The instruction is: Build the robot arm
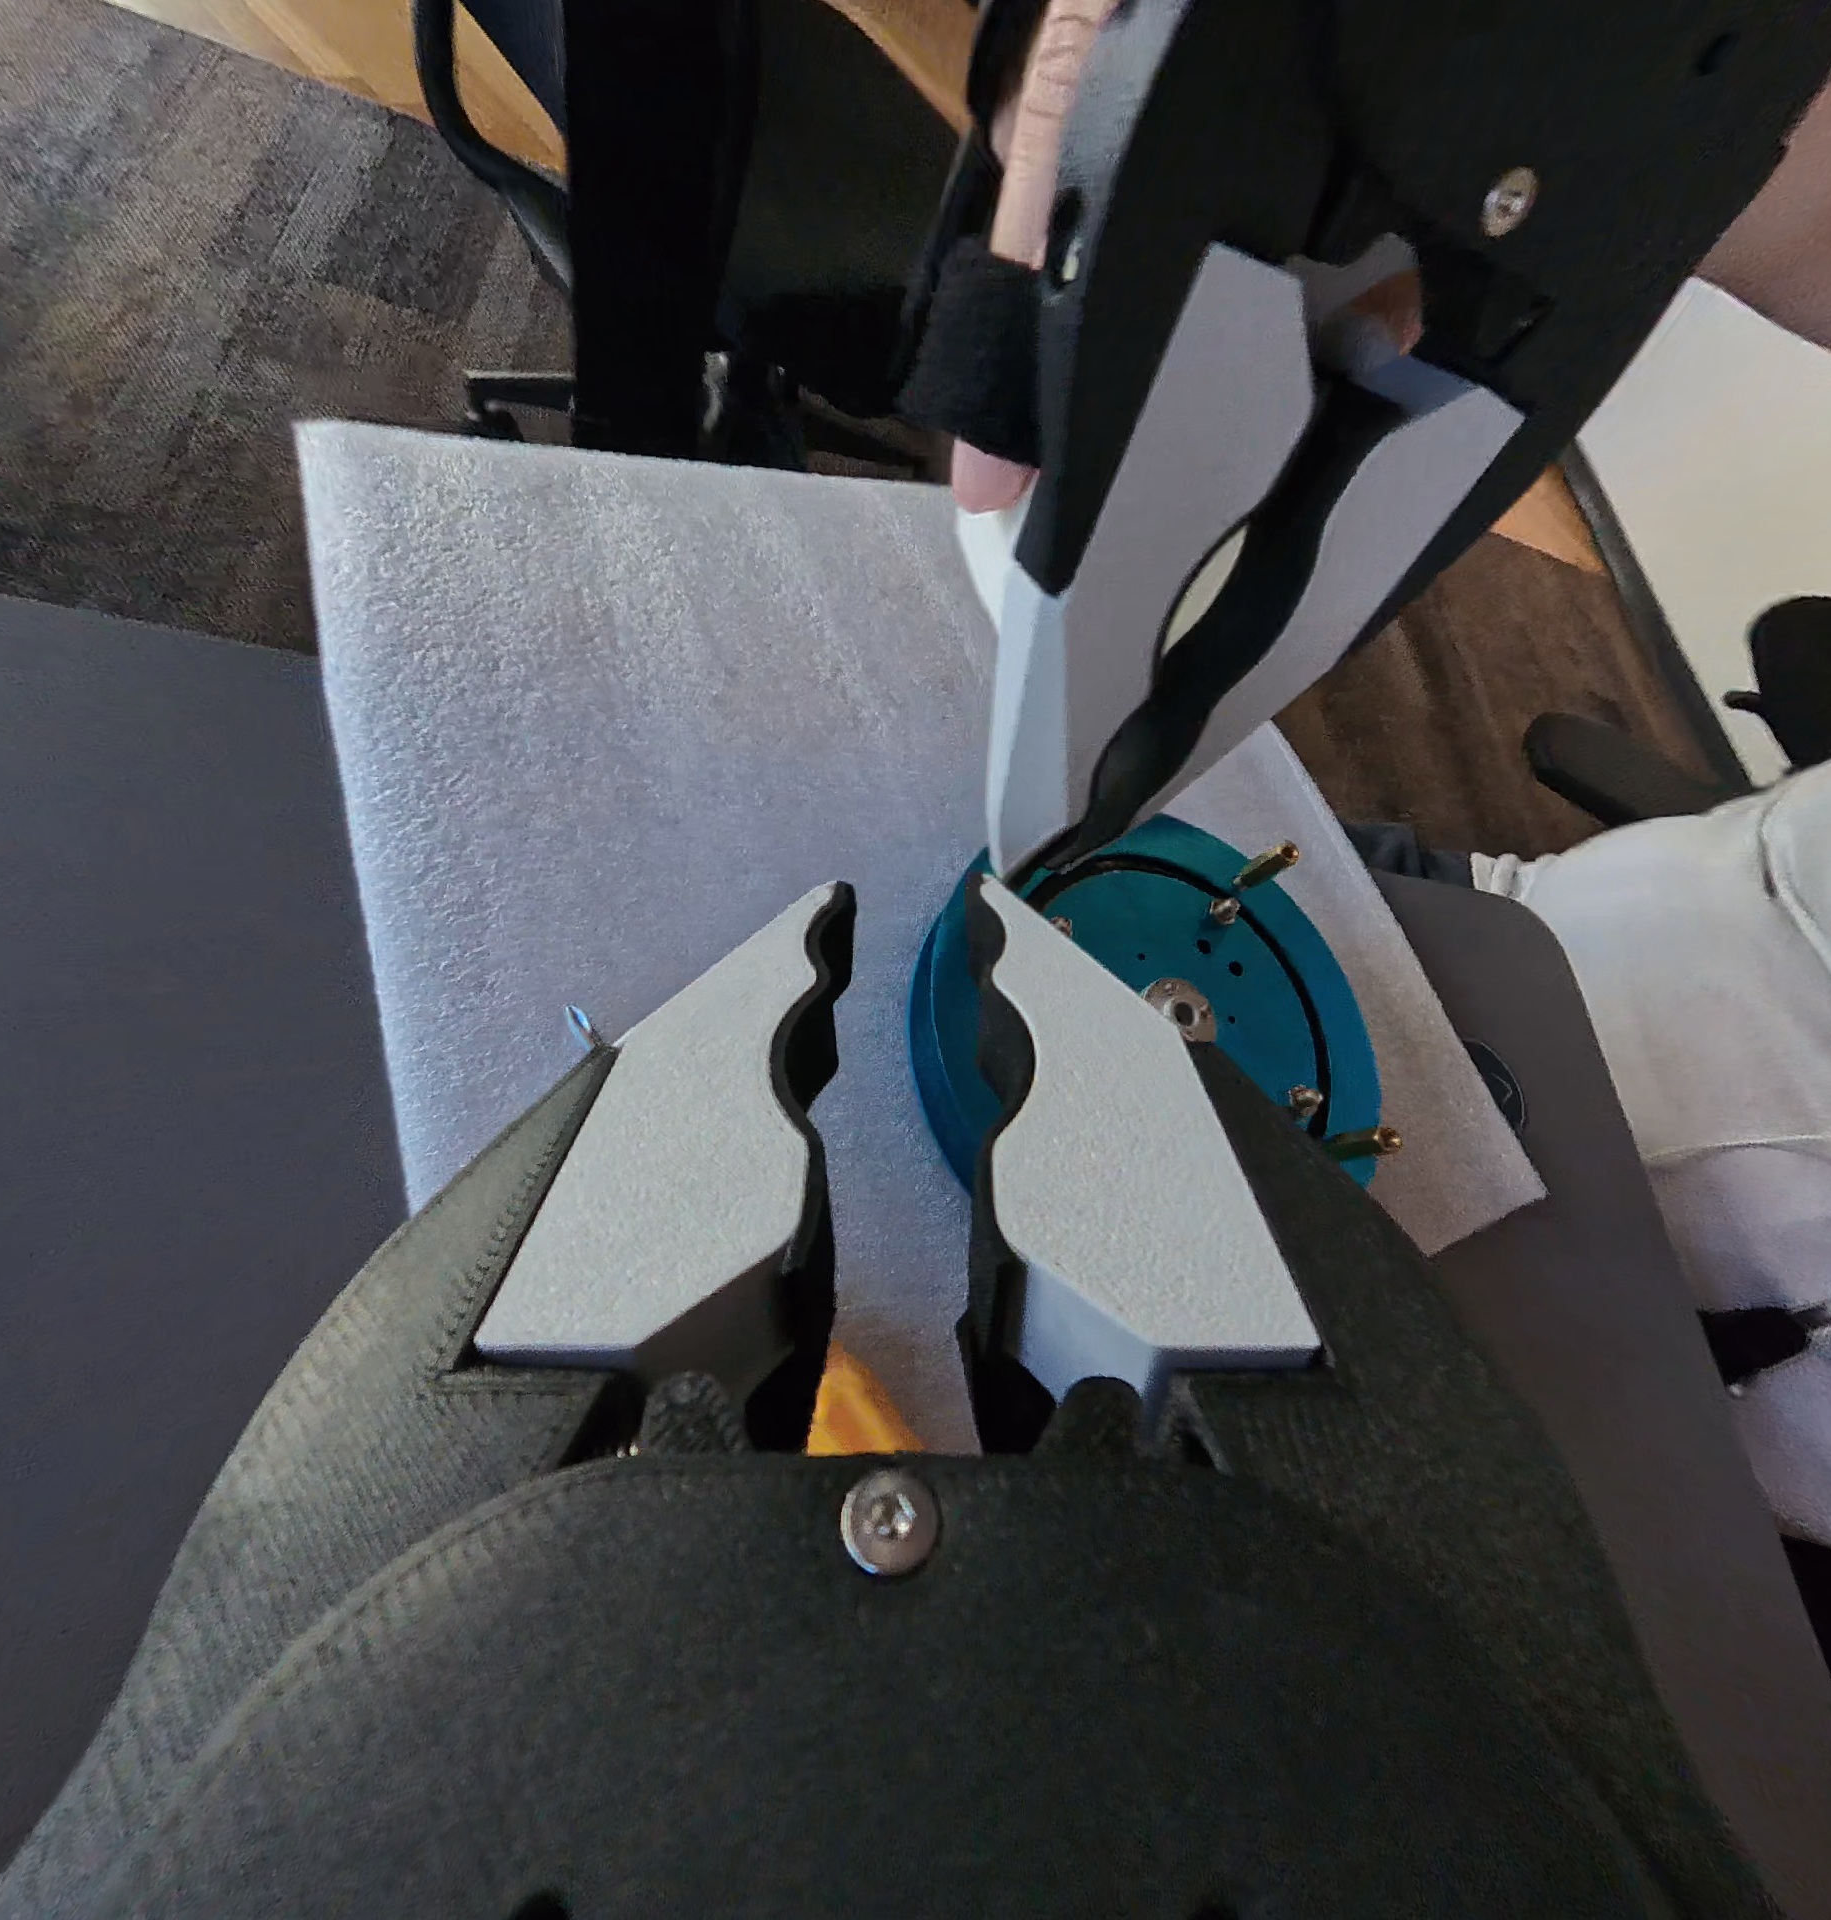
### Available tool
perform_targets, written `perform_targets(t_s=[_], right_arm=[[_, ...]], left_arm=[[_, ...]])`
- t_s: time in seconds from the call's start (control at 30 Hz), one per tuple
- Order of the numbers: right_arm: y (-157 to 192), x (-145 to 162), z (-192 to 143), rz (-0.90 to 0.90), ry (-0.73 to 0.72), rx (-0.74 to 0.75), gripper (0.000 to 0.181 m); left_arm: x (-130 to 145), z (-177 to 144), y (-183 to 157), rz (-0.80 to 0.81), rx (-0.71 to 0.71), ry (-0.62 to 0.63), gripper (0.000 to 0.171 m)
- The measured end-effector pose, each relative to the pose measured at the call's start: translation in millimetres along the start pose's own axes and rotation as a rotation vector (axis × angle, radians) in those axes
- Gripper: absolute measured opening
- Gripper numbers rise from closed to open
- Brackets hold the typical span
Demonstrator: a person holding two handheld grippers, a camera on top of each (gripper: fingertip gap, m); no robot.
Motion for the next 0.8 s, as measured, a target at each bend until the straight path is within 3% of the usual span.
perform_targets(t_s=[0.23, 0.4, 0.53, 0.63, 0.8], right_arm=[[3, -1, 5, -0.016, 0.035, -0.007, 0.004], [6, -1, 2, -0.084, 0.041, 0.025, 0.006], [5, 1, 2, -0.033, 0.032, 0.005, 0.005], [4, 1, 3, 0.011, 0.046, 0.012, 0.005], [2, 0, 4, 0.279, 0.067, 0.084, 0.005]], left_arm=[[11, 16, 6, 0.004, 0.083, 0.173, 0.021], [13, 16, 9, -0.099, 0.138, 0.175, 0.011], [17, 17, 15, -0.211, 0.186, 0.156, 0.005], [17, 17, 15, -0.202, 0.181, 0.155, 0.005], [18, 16, 11, -0.155, 0.157, 0.148, 0.005]])
Point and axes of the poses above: each gripper's, where its closed fingertips meet, z out along the fingers, x out of its underside, y = z × x across the jaws, the point moved 10 cm from there along -z, back along the fingers, and after that the axes turned 15 degrees about -y, right-handed, at the moved point
